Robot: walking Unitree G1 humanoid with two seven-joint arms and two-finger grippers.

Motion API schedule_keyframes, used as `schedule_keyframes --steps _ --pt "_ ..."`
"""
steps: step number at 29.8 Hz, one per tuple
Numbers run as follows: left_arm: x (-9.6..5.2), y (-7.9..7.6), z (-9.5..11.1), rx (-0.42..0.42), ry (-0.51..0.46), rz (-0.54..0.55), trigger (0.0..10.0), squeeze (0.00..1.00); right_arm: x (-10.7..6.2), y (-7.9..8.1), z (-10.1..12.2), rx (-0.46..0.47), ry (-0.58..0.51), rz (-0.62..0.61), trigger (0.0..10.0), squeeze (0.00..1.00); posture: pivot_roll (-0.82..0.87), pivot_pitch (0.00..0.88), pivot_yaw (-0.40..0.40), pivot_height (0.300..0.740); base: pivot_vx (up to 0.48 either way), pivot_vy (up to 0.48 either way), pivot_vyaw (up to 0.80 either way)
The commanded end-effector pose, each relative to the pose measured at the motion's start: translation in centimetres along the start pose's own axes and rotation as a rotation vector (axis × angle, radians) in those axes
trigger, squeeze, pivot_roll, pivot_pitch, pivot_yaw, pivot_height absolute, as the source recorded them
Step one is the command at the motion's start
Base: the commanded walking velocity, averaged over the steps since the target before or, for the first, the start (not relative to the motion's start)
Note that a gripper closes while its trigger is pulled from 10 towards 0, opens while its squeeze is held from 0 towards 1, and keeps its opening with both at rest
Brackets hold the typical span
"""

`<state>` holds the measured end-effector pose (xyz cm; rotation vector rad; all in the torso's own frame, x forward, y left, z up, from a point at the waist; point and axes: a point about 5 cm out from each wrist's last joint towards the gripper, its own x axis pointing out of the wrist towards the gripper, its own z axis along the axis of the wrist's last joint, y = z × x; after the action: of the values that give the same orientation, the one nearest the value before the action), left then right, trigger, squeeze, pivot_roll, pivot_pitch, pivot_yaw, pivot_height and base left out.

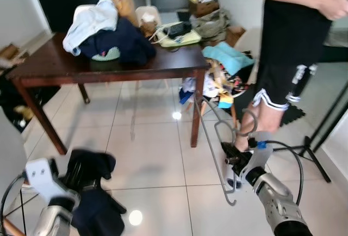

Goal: Hang hanger

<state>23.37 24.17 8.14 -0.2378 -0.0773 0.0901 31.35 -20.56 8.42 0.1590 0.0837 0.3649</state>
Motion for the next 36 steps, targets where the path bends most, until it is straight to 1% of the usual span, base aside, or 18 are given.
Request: schedule_keyframes --steps 1,2,3,4,5,6,8,11,14,19,20,25,26,27,31,34,35,36 --pt "0.1 0.4 0.6 0.026 -0.007 0.010 10.0 0.00 0.4 0.9 -0.3 0.007 0.015 0.039 10.0 0.00 -0.04 0.000 0.014 0.736 0.465 0.000 0.00" --pt "0.6 0.0 1.7 0.040 -0.035 0.005 10.0 0.00 0.6 1.5 0.3 -0.009 0.005 0.076 10.0 0.00 -0.04 0.000 0.016 0.736 0.465 0.000 0.00" --pt "0.6 0.0 1.7 0.040 -0.035 0.005 10.0 0.00 0.6 1.5 0.3 -0.009 0.005 0.076 10.0 0.00 -0.04 0.000 0.016 0.736 0.465 0.000 0.00" --pt "1.3 -0.7 3.5 0.061 -0.086 -0.016 10.0 0.00 0.8 2.6 1.0 -0.041 -0.001 0.150 10.0 0.00 -0.05 0.000 0.019 0.736 0.465 0.000 0.00" --pt "1.3 -0.7 3.5 0.061 -0.086 -0.016 10.0 0.00 0.8 2.6 1.0 -0.041 -0.001 0.150 10.0 0.00 -0.05 0.000 0.019 0.736 0.465 0.000 0.00" --pt "2.0 -1.4 5.1 0.081 -0.133 -0.038 10.0 0.00 0.9 3.7 1.5 -0.069 -0.004 0.209 10.0 0.00 -0.05 0.000 0.019 0.736 0.465 0.000 0.00" --pt "2.0 -1.4 5.1 0.081 -0.133 -0.038 10.0 0.00 0.9 3.7 1.5 -0.069 -0.004 0.209 10.0 0.00 -0.05 0.000 0.019 0.736 0.465 0.000 0.00" --pt "3.2 -3.1 8.9 0.106 -0.241 -0.102 10.0 0.00 1.3 5.3 2.7 -0.124 -0.017 0.277 10.0 0.00 -0.05 0.000 0.019 0.736 0.465 0.000 0.00" --pt "3.5 -3.8 10.0 0.103 -0.269 -0.133 10.0 0.00 1.4 5.3 3.1 -0.134 -0.023 0.266 10.0 0.00 -0.05 0.000 0.018 0.736 0.465 0.000 0.00" --pt "4.2 -6.1 14.1 0.116 -0.376 -0.225 10.0 0.00 2.0 4.8 3.7 -0.141 0.005 0.182 10.0 0.00 -0.05 0.000 0.018 0.736 0.465 0.000 -0.43" --pt "4.2 -6.1 14.1 0.116 -0.376 -0.225 10.0 0.00 2.0 4.8 3.7 -0.141 0.005 0.182 10.0 0.00 -0.05 0.000 0.018 0.736 0.465 0.000 -0.80" --pt "4.5 -6.4 16.9 0.159 -0.441 -0.236 10.0 0.00 2.1 4.9 4.1 -0.134 0.015 0.172 10.0 0.00 -0.05 0.000 0.019 0.736 0.465 0.000 -0.80" --pt "4.5 -6.4 16.9 0.159 -0.441 -0.236 10.0 0.00 2.1 4.9 4.1 -0.134 0.015 0.172 10.0 0.00 -0.05 0.000 0.019 0.736 0.465 0.000 -0.80" --pt "4.6 -6.4 17.4 0.197 -0.448 -0.244 10.0 0.00 2.1 5.0 4.0 -0.132 0.018 0.169 10.0 0.00 -0.04 0.000 0.018 0.736 0.465 0.000 -0.80" --pt "4.9 -6.3 18.0 0.225 -0.459 -0.246 10.0 0.00 2.1 5.0 4.0 -0.128 0.019 0.167 10.0 0.00 -0.04 0.000 0.015 0.736 0.465 0.000 -0.80" --pt "5.7 -6.7 21.8 0.267 -0.556 -0.259 10.0 0.00 2.2 5.3 4.0 -0.126 0.020 0.159 10.0 0.00 -0.04 0.000 0.017 0.736 0.465 0.000 -0.80" --pt "5.7 -6.7 21.8 0.267 -0.556 -0.259 10.0 0.00 2.2 5.3 4.0 -0.126 0.020 0.159 10.0 0.00 -0.04 0.000 0.017 0.736 0.465 0.000 -0.80" --pt "5.8 -7.0 22.8 0.292 -0.582 -0.272 10.0 0.00 2.2 5.2 4.0 -0.122 0.023 0.150 10.0 0.00 -0.05 0.000 0.016 0.736 0.465 0.000 0.00"
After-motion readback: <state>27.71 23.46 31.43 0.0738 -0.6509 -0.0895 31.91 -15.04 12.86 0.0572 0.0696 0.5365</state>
